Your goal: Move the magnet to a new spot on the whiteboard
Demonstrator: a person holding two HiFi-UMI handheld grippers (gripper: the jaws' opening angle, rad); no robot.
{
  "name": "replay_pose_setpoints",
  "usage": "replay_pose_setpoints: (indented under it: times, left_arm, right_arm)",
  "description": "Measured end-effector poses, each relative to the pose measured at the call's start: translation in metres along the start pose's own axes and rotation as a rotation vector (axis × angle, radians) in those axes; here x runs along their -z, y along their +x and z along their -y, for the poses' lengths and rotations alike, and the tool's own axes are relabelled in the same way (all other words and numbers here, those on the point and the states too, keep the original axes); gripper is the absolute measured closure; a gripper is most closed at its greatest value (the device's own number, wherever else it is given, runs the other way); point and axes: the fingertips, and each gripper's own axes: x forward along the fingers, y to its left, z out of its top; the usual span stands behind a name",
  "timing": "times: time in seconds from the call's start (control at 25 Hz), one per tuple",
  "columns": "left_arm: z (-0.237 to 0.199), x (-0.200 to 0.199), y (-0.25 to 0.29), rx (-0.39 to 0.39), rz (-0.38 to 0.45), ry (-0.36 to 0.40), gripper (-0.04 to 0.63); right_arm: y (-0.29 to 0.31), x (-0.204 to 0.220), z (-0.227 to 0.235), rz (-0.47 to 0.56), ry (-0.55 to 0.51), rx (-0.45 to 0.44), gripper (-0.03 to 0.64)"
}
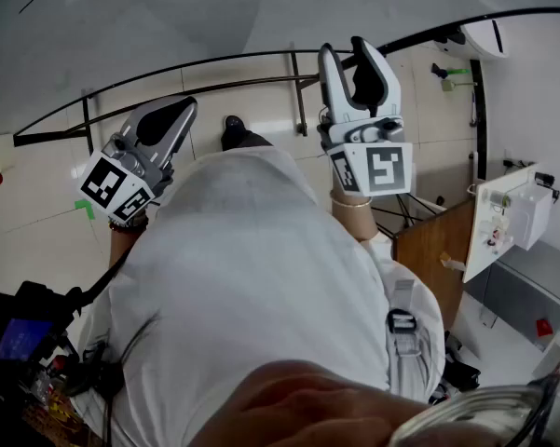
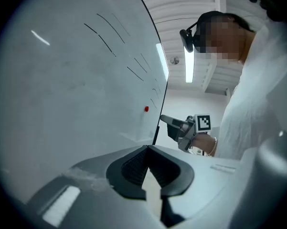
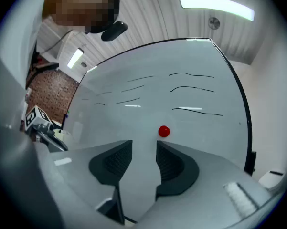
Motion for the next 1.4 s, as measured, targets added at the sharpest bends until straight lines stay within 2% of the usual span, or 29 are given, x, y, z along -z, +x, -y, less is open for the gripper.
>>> replay_pose_setpoints:
  times: [0.2, 0.36, 0.52, 0.72, 0.92, 1.12, 1.4]
  left_arm:
    - [0.003, -0.005, 0.025, 0.025, -0.023, 0.006, 0.594]
    - [0.0, -0.004, 0.033, 0.033, -0.024, -0.002, 0.594]
    - [0.001, -0.008, 0.042, 0.021, -0.019, -0.016, 0.594]
    - [-0.008, -0.009, 0.047, 0.007, -0.018, -0.025, 0.594]
    - [-0.023, -0.01, 0.067, 0.01, -0.032, -0.017, 0.594]
    - [-0.005, -0.008, 0.05, 0.005, -0.032, -0.013, 0.594]
    - [-0.002, -0.002, 0.037, -0.016, -0.018, -0.04, 0.594]
  right_arm:
    - [0.025, -0.029, 0.013, 0.039, -0.14, 0.128, 0.454]
    - [0.038, -0.032, 0.02, 0.03, -0.182, 0.193, 0.456]
    - [0.039, -0.033, 0.031, 0.018, -0.181, 0.19, 0.456]
    - [0.05, -0.032, 0.034, 0.014, -0.2, 0.159, 0.488]
    - [0.062, -0.023, 0.052, 0.011, -0.209, 0.174, 0.492]
    - [0.045, -0.029, 0.04, 0.008, -0.216, 0.151, 0.492]
    - [0.03, -0.023, 0.031, -0.003, -0.211, 0.134, 0.492]
